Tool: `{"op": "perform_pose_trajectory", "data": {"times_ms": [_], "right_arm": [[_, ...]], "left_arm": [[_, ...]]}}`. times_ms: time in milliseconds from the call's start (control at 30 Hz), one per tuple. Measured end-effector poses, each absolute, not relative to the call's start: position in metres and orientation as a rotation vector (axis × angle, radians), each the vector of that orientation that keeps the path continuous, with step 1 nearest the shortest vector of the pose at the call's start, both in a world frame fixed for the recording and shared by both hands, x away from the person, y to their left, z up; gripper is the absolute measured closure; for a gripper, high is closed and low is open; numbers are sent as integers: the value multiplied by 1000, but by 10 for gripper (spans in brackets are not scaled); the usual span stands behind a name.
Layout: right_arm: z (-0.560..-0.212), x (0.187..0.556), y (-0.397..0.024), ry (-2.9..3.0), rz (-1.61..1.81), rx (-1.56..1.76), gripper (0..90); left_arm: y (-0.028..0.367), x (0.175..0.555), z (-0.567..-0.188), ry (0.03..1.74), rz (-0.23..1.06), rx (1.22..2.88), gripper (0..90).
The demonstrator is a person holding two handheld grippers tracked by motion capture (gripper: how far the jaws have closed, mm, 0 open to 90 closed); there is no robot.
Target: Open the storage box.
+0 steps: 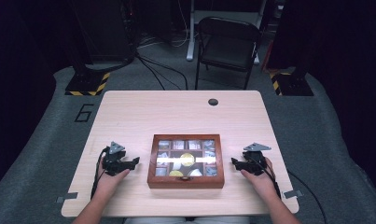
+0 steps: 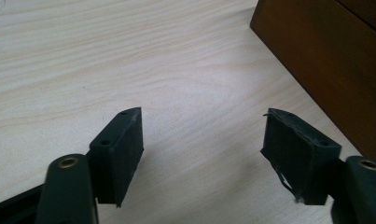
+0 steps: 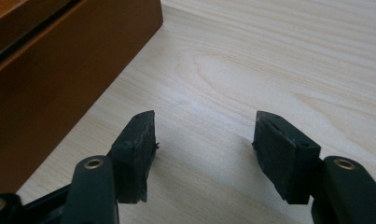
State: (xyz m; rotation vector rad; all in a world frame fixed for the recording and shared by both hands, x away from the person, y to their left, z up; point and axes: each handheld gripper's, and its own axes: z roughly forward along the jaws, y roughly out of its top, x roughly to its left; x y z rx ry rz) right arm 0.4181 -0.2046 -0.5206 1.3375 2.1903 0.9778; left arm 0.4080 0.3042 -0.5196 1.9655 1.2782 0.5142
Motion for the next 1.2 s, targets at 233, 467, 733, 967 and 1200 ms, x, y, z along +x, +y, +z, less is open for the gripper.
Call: {"op": "perform_pose_trajectory", "data": {"times_ms": [233, 467, 733, 967, 1200], "right_arm": [[-513, 415, -203, 2204, 997, 1302, 404], [-510, 411, -202, 2185, 1009, 1300, 371], [-503, 408, -204, 2177, 1033, 1311, 432], [-498, 404, -201, 2206, 1050, 1309, 460], [-496, 402, -203, 2198, 1069, 1280, 454]], "left_arm": [[305, 407, -517, 1287, 480, 1973, 333], [304, 404, -513, 1268, 482, 1966, 344], [302, 402, -510, 1248, 483, 1979, 346], [302, 399, -506, 1232, 475, 1969, 353], [301, 395, -502, 1219, 470, 1955, 353]]}}
